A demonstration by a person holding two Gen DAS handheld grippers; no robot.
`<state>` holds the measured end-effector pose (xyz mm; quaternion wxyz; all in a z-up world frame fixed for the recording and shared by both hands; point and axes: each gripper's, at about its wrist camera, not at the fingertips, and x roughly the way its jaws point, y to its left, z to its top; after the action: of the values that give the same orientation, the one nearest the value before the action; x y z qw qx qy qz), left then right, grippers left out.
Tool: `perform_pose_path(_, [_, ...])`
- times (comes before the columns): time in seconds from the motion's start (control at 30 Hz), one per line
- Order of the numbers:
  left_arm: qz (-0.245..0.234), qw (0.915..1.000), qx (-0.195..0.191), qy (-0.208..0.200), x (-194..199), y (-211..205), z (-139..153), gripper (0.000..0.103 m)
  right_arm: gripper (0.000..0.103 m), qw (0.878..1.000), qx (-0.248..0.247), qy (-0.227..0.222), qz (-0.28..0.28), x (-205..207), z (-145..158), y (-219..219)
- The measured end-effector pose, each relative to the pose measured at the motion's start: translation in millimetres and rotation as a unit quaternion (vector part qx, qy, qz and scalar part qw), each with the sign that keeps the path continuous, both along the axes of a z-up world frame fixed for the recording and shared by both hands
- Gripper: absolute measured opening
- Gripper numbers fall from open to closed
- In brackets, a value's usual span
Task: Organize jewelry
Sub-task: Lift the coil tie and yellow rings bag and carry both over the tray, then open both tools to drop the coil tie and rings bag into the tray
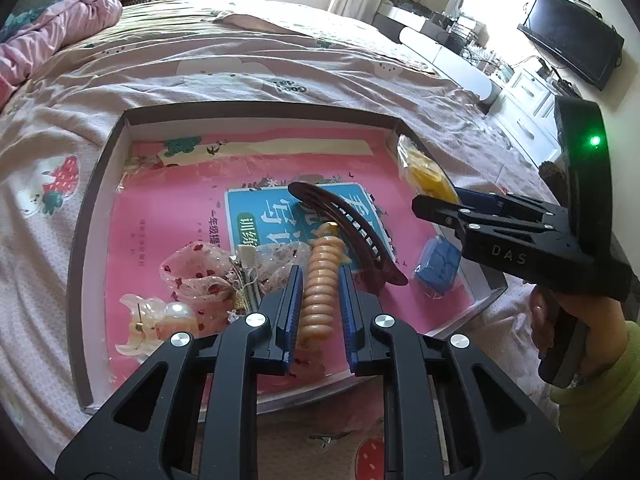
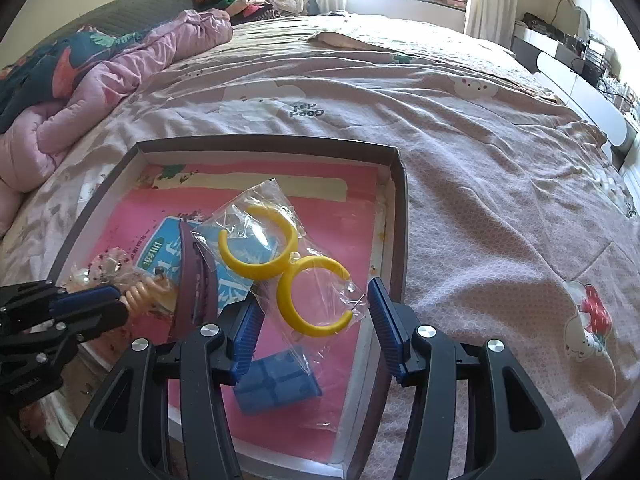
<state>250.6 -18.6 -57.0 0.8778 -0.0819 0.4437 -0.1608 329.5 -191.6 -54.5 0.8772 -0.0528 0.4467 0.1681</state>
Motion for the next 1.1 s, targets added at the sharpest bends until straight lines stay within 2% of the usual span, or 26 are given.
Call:
perform_pose_path(0.27, [-0.002, 1.0, -0.007, 0.004, 1.2, 0.4, -0.8, 0.012, 0.053, 1.0, -0.001, 0.002, 0.0, 2.0, -2.3, 0.0])
perform_pose_path(0.47, [0.004, 0.9999, -0.013, 0.001, -0.3, 4.0, 2.3, 0.019, 0.053, 1.0, 0.005, 0.004, 0.001, -0.5, -2.2, 1.7])
perform_pose_path(0.67, [0.005, 0.9998, -0.019, -0.005, -3.2, 4.5, 8.6, 0.02, 0.053, 1.0, 0.012, -0.003, 0.002, -10.3, 5.9, 0.3])
perform_pose_path(0.8, [0.007, 0.9997, -0.019, -0.01, -7.0, 4.6, 15.0, 0.032, 0.062, 1.0, 0.019, -0.016, 0.002, -22.0, 17.1, -3.9])
perform_pose_path(0.93, [0.013, 0.9995, -0.026, -0.012, -11.6, 8.0, 21.1, 0.036, 0.073, 0.999, 0.026, -0.029, 0.003, -36.4, 28.2, -8.9])
perform_pose_path(1.0, [0.019, 0.9993, -0.028, -0.016, -14.2, 11.0, 26.3, 0.042, 0.08, 0.999, 0.028, -0.037, 0.0, -42.7, 33.4, -11.8])
perform_pose_path(1.1, [0.028, 0.9988, -0.033, -0.025, -19.0, 15.0, 34.5, 0.053, 0.084, 0.998, 0.038, -0.044, -0.001, -52.2, 39.9, -17.3])
